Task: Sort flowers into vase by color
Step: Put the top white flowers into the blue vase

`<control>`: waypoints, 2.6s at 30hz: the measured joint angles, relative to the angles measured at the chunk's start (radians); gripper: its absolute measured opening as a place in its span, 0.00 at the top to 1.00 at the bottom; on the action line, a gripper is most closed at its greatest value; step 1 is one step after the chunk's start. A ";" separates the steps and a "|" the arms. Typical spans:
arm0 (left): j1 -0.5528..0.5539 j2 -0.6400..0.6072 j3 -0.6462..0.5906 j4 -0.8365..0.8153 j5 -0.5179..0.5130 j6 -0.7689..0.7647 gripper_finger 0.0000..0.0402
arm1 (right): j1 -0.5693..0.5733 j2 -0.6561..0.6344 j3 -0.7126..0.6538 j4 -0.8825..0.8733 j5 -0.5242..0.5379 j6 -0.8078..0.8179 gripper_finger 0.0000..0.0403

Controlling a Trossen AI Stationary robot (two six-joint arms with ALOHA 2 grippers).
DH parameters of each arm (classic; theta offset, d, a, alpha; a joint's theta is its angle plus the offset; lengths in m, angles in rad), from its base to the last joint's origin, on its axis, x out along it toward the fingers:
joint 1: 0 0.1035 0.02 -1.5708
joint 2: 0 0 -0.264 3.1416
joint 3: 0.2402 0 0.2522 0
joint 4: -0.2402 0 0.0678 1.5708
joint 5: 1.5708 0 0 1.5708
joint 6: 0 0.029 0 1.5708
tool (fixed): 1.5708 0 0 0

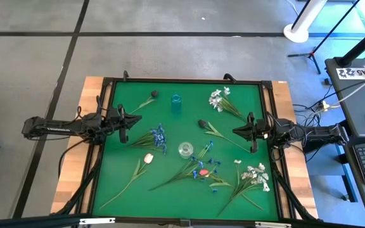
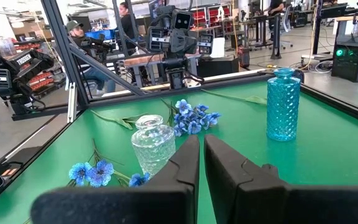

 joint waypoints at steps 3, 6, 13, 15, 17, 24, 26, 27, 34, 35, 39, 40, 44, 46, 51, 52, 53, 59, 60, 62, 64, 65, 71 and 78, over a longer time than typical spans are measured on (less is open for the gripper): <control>0.000 0.000 0.000 0.000 0.000 0.000 1.00 | 0.000 0.000 0.000 0.016 0.006 0.000 0.94; 0.000 0.000 0.000 0.000 0.000 0.000 1.00 | 0.000 0.000 0.000 0.062 0.007 0.000 0.94; 0.000 0.000 0.000 0.000 0.000 0.000 1.00 | 0.000 0.000 0.021 0.107 0.148 -0.008 0.94; 0.000 0.000 0.000 0.000 0.000 0.000 1.00 | -0.001 0.009 0.064 0.084 0.194 -0.007 0.94; 0.000 0.000 0.000 0.000 0.000 0.000 1.00 | -0.001 0.026 0.129 0.035 0.229 0.006 0.94; 0.000 0.000 0.000 0.000 0.000 0.000 1.00 | 0.000 0.219 0.417 -0.322 0.401 0.082 0.94; 0.000 0.000 0.000 0.000 0.000 0.000 1.00 | 0.000 0.303 0.470 -0.372 0.428 0.092 0.94; 0.000 0.000 0.000 0.000 0.000 0.000 1.00 | 0.000 0.343 0.490 -0.402 0.438 0.099 0.94; 0.000 0.000 0.000 0.000 0.000 0.000 1.00 | -0.026 0.602 0.635 -0.649 0.505 0.194 0.90; 0.000 0.000 0.000 0.000 0.000 0.000 1.00 | -0.042 0.642 0.651 -0.688 0.504 0.215 0.88; 0.000 0.000 0.000 0.000 0.000 0.000 1.00 | -0.121 0.780 0.668 -0.828 0.466 0.271 0.73; 0.000 0.000 0.000 0.000 0.000 0.000 1.00 | -0.147 0.809 0.668 -0.849 0.460 0.274 0.69; 0.000 0.000 0.000 0.000 0.000 0.000 1.00 | -0.270 0.927 0.669 -0.896 0.389 0.275 0.51; 0.000 0.000 0.000 0.000 0.000 0.000 1.00 | -0.343 0.976 0.669 -0.895 0.331 0.259 0.43; 0.000 0.000 0.000 0.000 0.000 0.000 1.00 | -0.511 1.073 0.667 -0.833 0.211 0.169 0.32; 0.000 0.000 0.000 0.000 0.000 0.000 1.00 | -0.539 1.085 0.659 -0.795 0.181 0.145 0.31; 0.000 0.000 0.000 0.000 0.000 0.000 1.00 | -0.564 1.095 0.648 -0.758 0.144 0.123 0.31; 0.000 0.000 0.000 0.000 0.000 0.000 1.00 | -0.651 1.151 0.559 -0.519 0.006 0.048 0.30; 0.000 0.000 0.000 0.000 0.000 0.000 1.00 | -0.656 1.159 0.546 -0.495 0.006 0.042 0.30; 0.000 0.000 0.000 0.000 0.000 0.000 1.00 | -0.657 1.172 0.525 -0.466 0.017 0.042 0.30; 0.000 0.000 0.000 0.000 0.000 0.000 1.00 | -0.656 1.183 0.513 -0.464 0.051 0.041 0.30; 0.000 0.000 0.000 0.000 0.000 0.000 1.00 | -0.655 1.187 0.510 -0.468 0.071 0.039 0.30; 0.000 0.000 0.000 0.000 0.000 0.000 1.00 | -0.654 1.198 0.490 -0.457 0.085 0.027 0.40; 0.000 0.000 0.000 0.000 0.000 0.000 1.00 | -0.654 1.198 0.487 -0.444 -0.006 0.012 0.62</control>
